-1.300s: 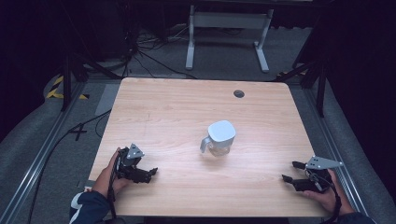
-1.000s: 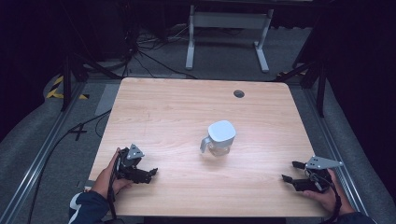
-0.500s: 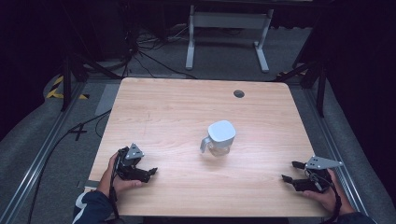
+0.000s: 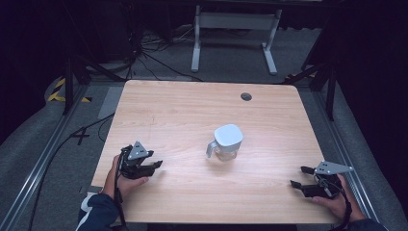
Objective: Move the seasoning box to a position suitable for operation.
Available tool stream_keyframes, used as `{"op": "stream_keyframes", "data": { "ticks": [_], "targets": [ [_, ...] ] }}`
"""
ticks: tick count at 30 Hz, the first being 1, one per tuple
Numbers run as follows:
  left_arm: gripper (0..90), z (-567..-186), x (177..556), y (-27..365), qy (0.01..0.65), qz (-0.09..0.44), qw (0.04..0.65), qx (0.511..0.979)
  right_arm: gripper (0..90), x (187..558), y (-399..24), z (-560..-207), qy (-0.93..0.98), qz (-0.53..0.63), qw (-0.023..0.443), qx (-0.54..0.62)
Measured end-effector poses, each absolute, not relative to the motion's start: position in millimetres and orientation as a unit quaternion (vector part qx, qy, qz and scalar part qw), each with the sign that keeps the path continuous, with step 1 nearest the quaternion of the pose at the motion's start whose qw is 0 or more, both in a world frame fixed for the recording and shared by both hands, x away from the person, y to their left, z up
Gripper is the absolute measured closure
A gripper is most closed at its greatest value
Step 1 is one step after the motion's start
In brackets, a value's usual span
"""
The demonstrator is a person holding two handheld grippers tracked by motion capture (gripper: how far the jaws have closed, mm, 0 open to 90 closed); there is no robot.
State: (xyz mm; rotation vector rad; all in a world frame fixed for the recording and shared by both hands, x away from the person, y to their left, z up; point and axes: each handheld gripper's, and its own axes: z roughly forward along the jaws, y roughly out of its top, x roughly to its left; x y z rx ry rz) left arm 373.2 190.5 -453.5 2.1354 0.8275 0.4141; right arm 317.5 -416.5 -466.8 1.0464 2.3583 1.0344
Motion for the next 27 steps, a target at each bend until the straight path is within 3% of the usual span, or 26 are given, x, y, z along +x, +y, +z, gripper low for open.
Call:
{"op": "stream_keyframes", "data": {
  "ticks": [11,15,23,27],
  "targets": [
    [35.4,-431,388,154,0.289,0.160,0.420,0.845,23.5,317,-417,-467,0.835,0.366,0.180,0.370],
    [36.2,-422,393,137,0.271,0.159,0.431,0.846,23.5,317,-417,-467,0.835,0.366,0.180,0.370],
    [66.0,-398,399,106,0.226,0.153,0.474,0.837,23.5,317,-417,-467,0.835,0.366,0.180,0.370],
    [72.9,-388,400,90,0.211,0.155,0.485,0.835,23.5,317,-417,-467,0.835,0.366,0.180,0.370]
  ]
}}
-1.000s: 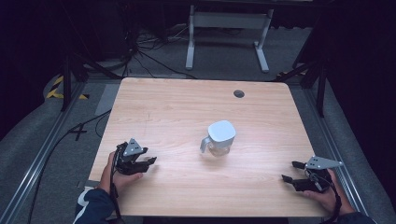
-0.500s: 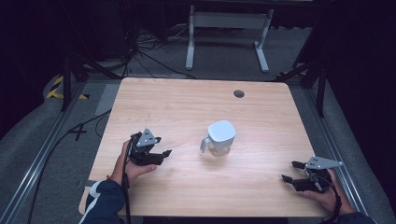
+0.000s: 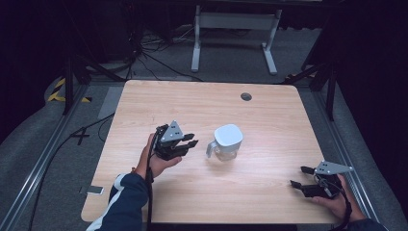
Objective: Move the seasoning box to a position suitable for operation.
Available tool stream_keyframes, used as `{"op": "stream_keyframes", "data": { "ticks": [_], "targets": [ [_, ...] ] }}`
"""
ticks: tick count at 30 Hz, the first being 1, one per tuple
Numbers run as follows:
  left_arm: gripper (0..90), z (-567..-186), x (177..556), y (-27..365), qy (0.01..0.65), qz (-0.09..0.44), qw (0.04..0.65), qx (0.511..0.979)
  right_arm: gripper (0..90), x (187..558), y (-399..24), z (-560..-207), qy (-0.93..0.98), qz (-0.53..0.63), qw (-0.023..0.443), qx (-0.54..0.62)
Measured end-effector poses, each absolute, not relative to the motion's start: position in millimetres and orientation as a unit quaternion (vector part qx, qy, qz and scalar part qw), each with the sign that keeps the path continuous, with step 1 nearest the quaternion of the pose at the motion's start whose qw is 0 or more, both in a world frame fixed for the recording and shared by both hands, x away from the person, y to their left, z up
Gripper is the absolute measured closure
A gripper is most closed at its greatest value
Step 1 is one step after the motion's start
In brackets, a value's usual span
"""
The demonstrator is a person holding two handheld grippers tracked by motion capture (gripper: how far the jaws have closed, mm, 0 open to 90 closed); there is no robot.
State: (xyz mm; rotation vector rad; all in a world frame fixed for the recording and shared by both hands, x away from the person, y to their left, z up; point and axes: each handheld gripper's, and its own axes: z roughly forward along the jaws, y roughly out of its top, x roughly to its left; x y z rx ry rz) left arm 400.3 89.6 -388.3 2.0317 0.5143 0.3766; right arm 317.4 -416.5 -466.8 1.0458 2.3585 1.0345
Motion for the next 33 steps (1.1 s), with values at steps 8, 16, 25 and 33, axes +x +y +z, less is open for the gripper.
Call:
{"op": "stream_keyframes", "data": {
  "ticks": [8,16,25,33],
  "targets": [
    [84.2,-374,401,59,0.169,0.150,0.516,0.826,23.6,317,-416,-467,0.835,0.366,0.180,0.370],
    [87.4,-376,406,43,0.160,0.139,0.513,0.831,23.5,317,-417,-467,0.835,0.366,0.180,0.370],
    [87.6,-382,412,35,0.169,0.129,0.507,0.836,23.5,317,-417,-467,0.835,0.366,0.180,0.370],
    [88.3,-386,417,31,0.174,0.133,0.500,0.838,23.5,317,-417,-467,0.835,0.366,0.180,0.370]
  ]
}}
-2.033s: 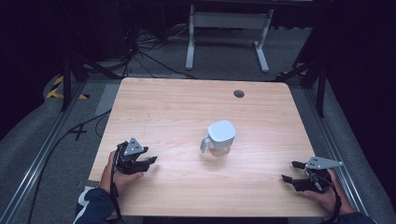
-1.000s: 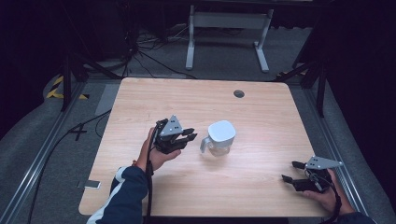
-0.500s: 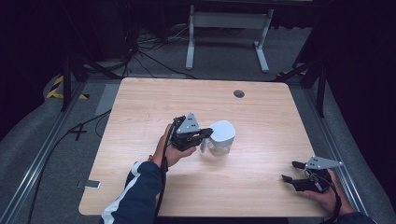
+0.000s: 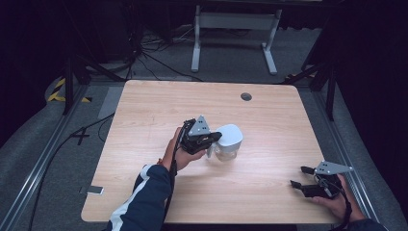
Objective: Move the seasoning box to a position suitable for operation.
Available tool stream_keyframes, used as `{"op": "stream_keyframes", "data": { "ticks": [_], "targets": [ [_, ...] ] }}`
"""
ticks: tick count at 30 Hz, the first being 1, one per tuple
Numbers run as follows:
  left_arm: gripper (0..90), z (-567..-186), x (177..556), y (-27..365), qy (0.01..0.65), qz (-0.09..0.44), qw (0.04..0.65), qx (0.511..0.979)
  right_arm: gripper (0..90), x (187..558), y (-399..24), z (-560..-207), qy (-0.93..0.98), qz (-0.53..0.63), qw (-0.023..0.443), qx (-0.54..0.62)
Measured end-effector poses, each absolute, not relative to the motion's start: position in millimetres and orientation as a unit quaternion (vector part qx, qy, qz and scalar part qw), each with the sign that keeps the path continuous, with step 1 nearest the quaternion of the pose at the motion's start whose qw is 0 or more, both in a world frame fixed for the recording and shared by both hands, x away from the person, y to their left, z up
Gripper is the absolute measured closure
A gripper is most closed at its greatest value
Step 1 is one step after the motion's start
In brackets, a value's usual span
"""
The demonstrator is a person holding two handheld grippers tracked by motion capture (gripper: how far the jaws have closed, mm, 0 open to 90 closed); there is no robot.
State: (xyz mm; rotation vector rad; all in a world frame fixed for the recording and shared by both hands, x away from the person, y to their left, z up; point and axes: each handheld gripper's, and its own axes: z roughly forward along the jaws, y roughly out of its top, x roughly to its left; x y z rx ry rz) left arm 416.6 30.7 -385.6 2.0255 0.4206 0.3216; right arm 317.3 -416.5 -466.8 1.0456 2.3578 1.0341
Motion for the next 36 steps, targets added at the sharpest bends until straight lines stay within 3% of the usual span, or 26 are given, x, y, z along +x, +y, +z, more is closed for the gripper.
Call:
{"op": "stream_keyframes", "data": {
  "ticks": [14,21,30,33,36],
  "targets": [
    [89.7,-389,418,32,0.179,0.126,0.513,0.830,24.5,317,-416,-467,0.835,0.365,0.181,0.370],
    [89.9,-389,416,32,0.177,0.126,0.515,0.829,53.8,320,-411,-446,0.816,0.388,0.211,0.374],
    [90.0,-391,418,33,0.175,0.132,0.518,0.827,66.3,344,-379,-414,0.815,0.418,0.215,0.338],
    [90.0,-391,417,33,0.178,0.132,0.521,0.824,77.8,369,-343,-393,0.825,0.428,0.209,0.306],
    [90.0,-393,417,33,0.181,0.124,0.528,0.820,83.2,381,-322,-383,0.828,0.436,0.201,0.289]
  ]
}}
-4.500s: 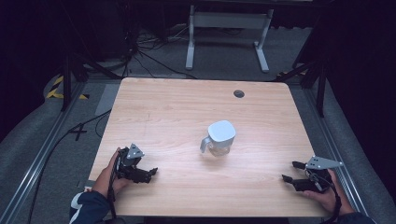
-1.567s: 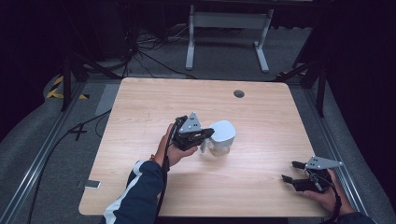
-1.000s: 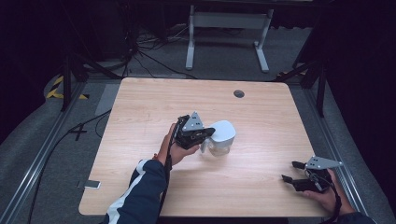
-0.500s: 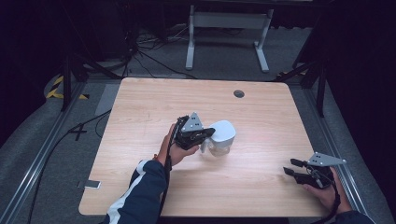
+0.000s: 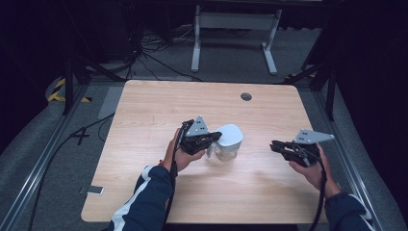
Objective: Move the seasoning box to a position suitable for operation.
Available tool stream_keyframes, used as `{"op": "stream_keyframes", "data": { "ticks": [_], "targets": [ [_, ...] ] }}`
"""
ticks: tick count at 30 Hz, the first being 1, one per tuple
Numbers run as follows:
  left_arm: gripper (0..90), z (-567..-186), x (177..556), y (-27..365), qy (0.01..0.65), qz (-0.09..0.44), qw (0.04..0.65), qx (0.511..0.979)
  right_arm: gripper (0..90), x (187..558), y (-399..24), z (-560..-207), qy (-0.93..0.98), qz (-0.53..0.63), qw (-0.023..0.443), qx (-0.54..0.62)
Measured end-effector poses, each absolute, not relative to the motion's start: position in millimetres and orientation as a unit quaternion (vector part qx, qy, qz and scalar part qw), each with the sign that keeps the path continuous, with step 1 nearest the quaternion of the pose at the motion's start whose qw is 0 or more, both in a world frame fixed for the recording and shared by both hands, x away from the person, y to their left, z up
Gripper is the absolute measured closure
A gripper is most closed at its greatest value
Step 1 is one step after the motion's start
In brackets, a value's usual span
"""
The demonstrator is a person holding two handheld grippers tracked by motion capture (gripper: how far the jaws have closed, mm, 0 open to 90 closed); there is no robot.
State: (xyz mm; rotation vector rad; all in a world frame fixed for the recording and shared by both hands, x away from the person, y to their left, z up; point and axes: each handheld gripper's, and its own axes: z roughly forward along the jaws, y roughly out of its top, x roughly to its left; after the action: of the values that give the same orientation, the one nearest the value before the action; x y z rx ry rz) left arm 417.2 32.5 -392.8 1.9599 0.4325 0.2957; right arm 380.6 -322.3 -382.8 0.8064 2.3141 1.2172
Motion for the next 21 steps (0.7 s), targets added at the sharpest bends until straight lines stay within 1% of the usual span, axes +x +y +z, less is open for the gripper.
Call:
{"op": "stream_keyframes", "data": {
  "ticks": [3,6,7,8,14,21],
  "targets": [
    [90.0,-394,418,34,0.181,0.121,0.534,0.817,88.6,391,-295,-375,0.837,0.432,0.200,0.271],
    [90.0,-396,417,34,0.179,0.120,0.539,0.814,89.5,399,-273,-379,0.843,0.425,0.192,0.267],
    [90.0,-396,417,34,0.179,0.120,0.539,0.814,89.5,399,-273,-379,0.843,0.425,0.192,0.267],
    [90.0,-396,417,34,0.174,0.123,0.539,0.815,89.6,401,-260,-384,0.853,0.410,0.192,0.258],
    [90.0,-399,416,34,0.177,0.113,0.550,0.808,89.6,404,-250,-389,0.856,0.407,0.187,0.258],
    [90.0,-400,414,34,0.180,0.119,0.553,0.805,89.5,403,-249,-388,0.858,0.406,0.183,0.254]
  ]
}}
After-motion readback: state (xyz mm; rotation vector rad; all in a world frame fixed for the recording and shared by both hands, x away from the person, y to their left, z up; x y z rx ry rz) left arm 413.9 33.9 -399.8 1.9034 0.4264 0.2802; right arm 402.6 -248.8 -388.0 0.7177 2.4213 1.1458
